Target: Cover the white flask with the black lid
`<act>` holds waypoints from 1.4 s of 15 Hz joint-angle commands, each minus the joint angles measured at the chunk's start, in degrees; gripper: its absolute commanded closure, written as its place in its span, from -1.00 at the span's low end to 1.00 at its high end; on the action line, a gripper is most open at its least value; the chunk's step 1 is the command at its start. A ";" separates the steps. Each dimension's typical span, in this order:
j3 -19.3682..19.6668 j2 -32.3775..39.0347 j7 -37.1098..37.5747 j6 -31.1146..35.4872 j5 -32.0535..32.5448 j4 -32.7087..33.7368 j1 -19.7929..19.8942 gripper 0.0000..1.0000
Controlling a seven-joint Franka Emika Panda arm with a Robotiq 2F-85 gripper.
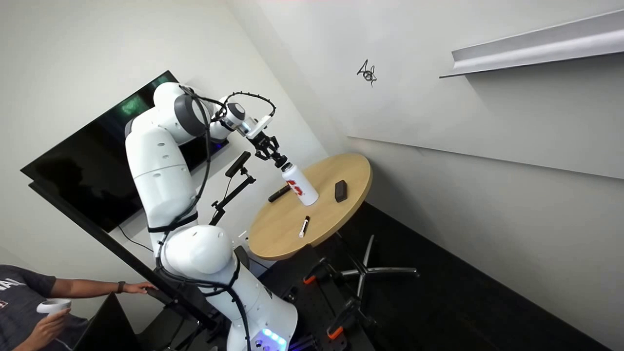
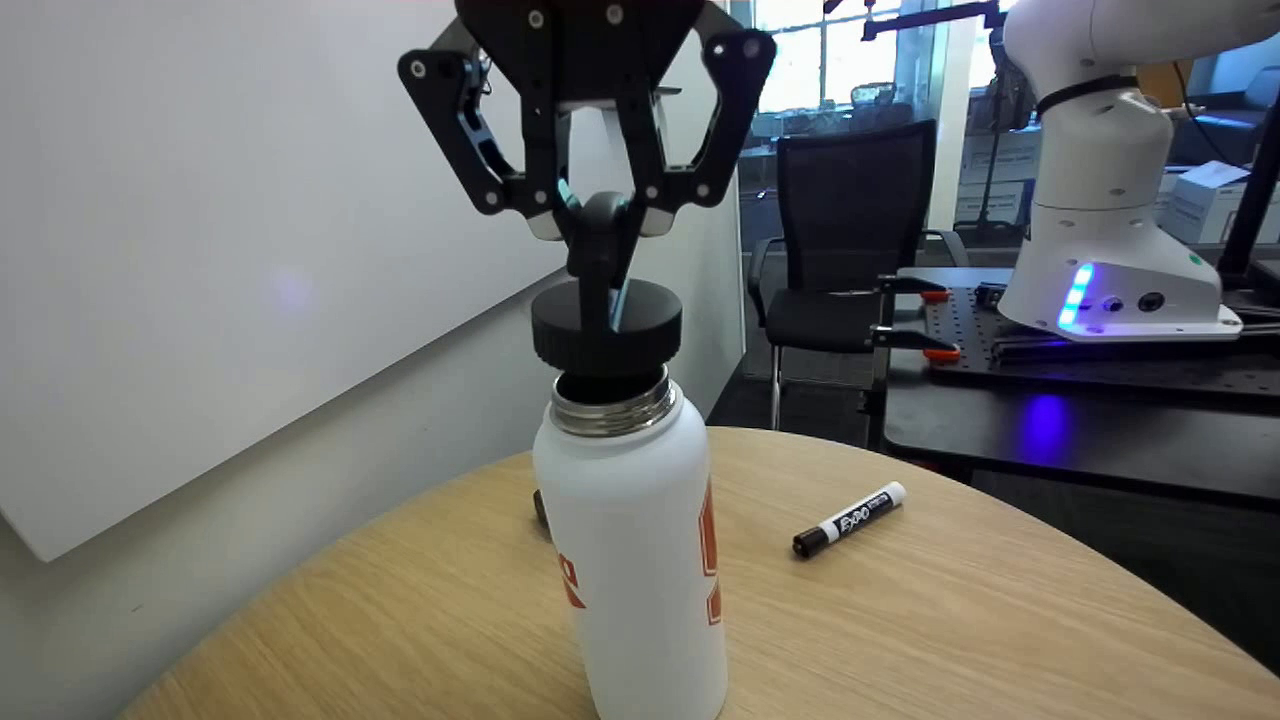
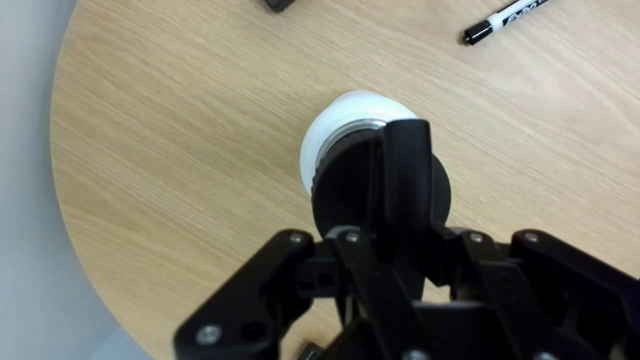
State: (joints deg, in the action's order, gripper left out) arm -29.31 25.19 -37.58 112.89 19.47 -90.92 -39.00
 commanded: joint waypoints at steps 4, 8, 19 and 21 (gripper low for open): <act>1.45 0.32 -2.27 -1.83 -2.31 1.07 -0.52 0.94; 1.61 0.50 -2.73 -1.28 -2.57 0.80 -0.26 0.94; 1.72 1.52 -6.07 2.14 -1.98 0.10 -0.30 0.94; 1.84 1.61 -6.46 2.42 -1.85 0.14 -0.38 0.94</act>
State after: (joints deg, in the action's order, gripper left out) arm -28.35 27.01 -42.24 113.79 17.72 -90.73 -38.98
